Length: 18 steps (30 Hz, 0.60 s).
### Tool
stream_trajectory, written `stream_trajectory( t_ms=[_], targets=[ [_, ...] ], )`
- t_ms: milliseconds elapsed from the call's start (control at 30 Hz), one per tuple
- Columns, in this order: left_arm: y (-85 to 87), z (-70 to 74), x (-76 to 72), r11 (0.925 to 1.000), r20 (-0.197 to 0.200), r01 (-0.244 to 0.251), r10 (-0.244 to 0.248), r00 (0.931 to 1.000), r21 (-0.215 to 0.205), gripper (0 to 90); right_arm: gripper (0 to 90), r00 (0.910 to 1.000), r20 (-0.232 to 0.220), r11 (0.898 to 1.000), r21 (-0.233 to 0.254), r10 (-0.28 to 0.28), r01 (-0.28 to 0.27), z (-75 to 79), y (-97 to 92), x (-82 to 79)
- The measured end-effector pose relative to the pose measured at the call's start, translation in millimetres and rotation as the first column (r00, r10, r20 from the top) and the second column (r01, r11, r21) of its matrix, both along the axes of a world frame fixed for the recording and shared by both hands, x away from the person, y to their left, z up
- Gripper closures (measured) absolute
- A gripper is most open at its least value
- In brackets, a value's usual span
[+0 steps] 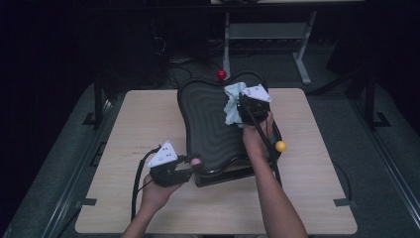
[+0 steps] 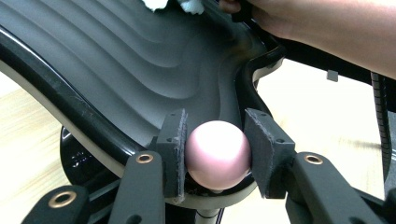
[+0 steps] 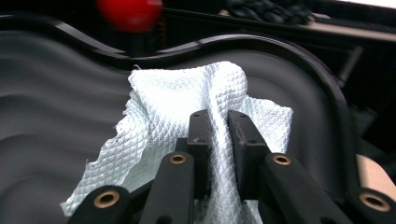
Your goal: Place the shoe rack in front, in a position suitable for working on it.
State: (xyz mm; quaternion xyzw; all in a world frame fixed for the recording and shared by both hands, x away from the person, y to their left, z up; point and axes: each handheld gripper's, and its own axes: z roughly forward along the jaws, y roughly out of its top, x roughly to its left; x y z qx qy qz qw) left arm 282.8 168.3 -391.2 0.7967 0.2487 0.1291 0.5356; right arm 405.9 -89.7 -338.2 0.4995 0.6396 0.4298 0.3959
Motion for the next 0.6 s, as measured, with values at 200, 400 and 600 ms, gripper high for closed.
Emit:
stream_trajectory(
  t_ms=[200,400,600],
  targets=[
    [-0.3,0.2,-0.4,1.0,0.001,-0.002,0.002,1.0,0.003,60.3,79.5,0.9976,-0.004,0.998,-0.004,-0.07,0.07,1.2,-20.1,7.2],
    [-0.5,0.0,0.1,1.0,0.001,0.003,-0.003,1.0,0.002,60.3,79.4,0.9995,-0.004,0.999,0.022,-0.033,0.033,1.6,-8.6,6.3],
    [-0.7,0.0,0.0,1.0,0.003,0.002,-0.002,1.0,0.002,60.3,79.5,0.9992,-0.002,0.999,-0.01,-0.04,0.04,4.4,-14.5,12.3]
  ],
)
